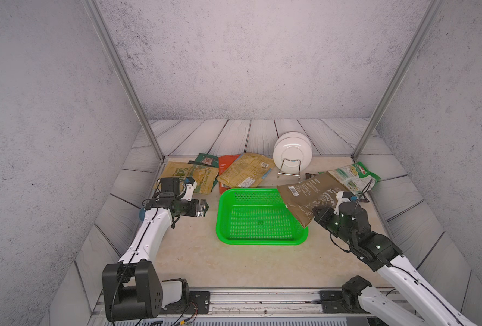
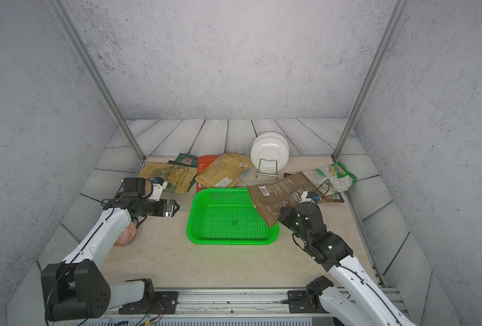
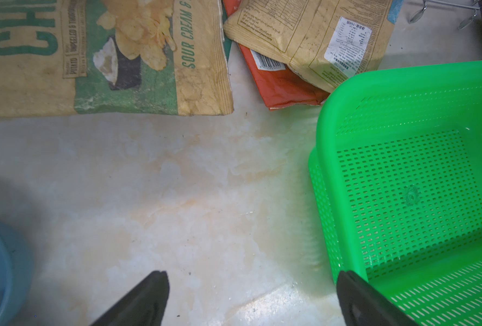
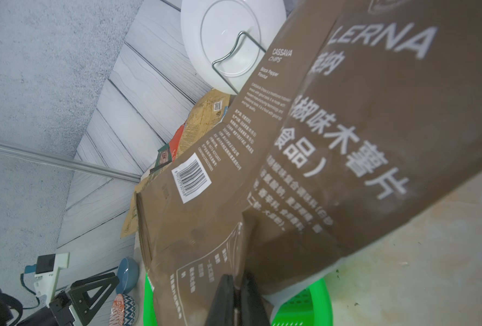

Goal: Put the potato chips into the basket
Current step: Place the potato chip in the basket.

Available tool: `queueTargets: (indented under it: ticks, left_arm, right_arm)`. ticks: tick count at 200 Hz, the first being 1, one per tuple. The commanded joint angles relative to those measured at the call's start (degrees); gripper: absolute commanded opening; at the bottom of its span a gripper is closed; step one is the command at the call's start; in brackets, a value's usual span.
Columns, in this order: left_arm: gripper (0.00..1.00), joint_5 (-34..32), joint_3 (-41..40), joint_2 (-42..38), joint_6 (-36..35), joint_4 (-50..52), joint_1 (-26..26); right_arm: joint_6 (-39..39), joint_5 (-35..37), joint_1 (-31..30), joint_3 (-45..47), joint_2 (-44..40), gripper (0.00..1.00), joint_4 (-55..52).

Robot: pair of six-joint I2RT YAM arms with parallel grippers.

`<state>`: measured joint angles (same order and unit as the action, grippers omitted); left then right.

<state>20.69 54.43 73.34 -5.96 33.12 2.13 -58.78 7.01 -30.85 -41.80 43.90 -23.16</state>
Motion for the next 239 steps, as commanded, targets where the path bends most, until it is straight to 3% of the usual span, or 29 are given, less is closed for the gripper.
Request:
queueTargets:
  ticks: [1, 50, 93, 154, 211, 239]
  left_arm:
    - [0.99, -0.64, 0.12, 0.17, 0.34, 0.1, 0.21]
    - [0.99, -0.69, 0.01, 0.4, 0.42, 0.02, 0.17]
    - [0.99, -0.74, 0.12, 0.42, 0.42, 0.01, 0.16]
    - [0.99, -1.04, 0.08, 0.31, 0.51, 0.01, 0.21]
    - [0.99, -1.05, 0.06, 0.23, 0.52, -0.08, 0.2]
    - [0.99, -1.0, 0.11, 0.39, 0.51, -0.07, 0.23]
  right_arm:
    - [-1.15, 6.23, -3.61, -2.69, 2.88, 0.0, 6.69]
    - [-1.42, 12.33, -12.05, -5.08, 9.48, 0.0, 11.39]
    - [-2.59, 22.63, -21.06, -9.89, 17.77, 0.0, 12.17]
    - [-13.17, 35.82, -31.07, -19.31, 31.22, 0.0, 7.66]
    - [-32.7, 37.34, -34.09, -29.99, 43.56, 0.0, -6.3]
    - [-33.87, 34.88, -34.08, -31.7, 48.18, 0.0, -5.07]
